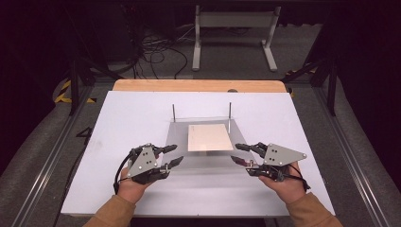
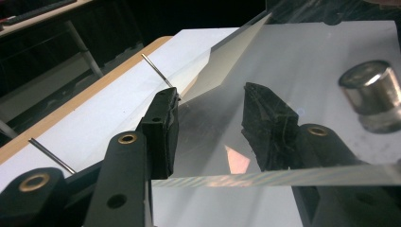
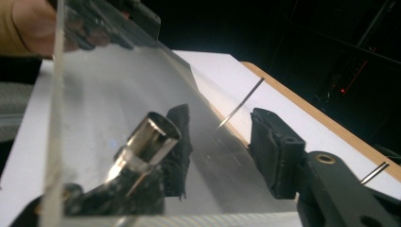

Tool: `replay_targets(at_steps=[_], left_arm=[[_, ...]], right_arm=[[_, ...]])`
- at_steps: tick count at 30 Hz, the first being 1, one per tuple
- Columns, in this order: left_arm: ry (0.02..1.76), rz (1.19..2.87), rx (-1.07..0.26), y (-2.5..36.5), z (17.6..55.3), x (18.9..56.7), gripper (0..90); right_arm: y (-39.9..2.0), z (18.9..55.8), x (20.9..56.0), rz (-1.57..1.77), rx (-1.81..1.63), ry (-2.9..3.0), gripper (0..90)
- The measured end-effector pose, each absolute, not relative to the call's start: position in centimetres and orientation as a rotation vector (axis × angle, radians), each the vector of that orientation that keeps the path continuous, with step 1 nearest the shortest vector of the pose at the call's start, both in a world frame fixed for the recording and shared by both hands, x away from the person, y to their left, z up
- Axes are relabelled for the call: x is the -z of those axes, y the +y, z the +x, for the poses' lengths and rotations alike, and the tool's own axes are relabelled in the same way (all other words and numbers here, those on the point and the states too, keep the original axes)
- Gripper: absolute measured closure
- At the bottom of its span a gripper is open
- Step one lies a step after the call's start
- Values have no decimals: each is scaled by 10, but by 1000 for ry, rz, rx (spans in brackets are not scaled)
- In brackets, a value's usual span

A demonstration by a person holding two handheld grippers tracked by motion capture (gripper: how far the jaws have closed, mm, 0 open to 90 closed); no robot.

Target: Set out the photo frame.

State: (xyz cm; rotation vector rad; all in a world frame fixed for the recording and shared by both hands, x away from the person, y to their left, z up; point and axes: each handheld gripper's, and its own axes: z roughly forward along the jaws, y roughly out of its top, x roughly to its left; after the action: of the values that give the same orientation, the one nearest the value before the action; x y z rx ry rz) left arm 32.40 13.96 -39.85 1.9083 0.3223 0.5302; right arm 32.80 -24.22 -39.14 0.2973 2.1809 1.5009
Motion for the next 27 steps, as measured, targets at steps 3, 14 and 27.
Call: replay_targets(at_steps=[3,14,27], left_arm=[[323,1908,-536,140,324,398,550],[287,1866,-573,144,319,387,565],[240,1780,-617,145,311,354,592]], right_arm=[[-242,328,391,295,-1496,2183,583],[-241,327,377,266,-1511,2183,610],[-243,319,344,218,-1558,2072,610]])
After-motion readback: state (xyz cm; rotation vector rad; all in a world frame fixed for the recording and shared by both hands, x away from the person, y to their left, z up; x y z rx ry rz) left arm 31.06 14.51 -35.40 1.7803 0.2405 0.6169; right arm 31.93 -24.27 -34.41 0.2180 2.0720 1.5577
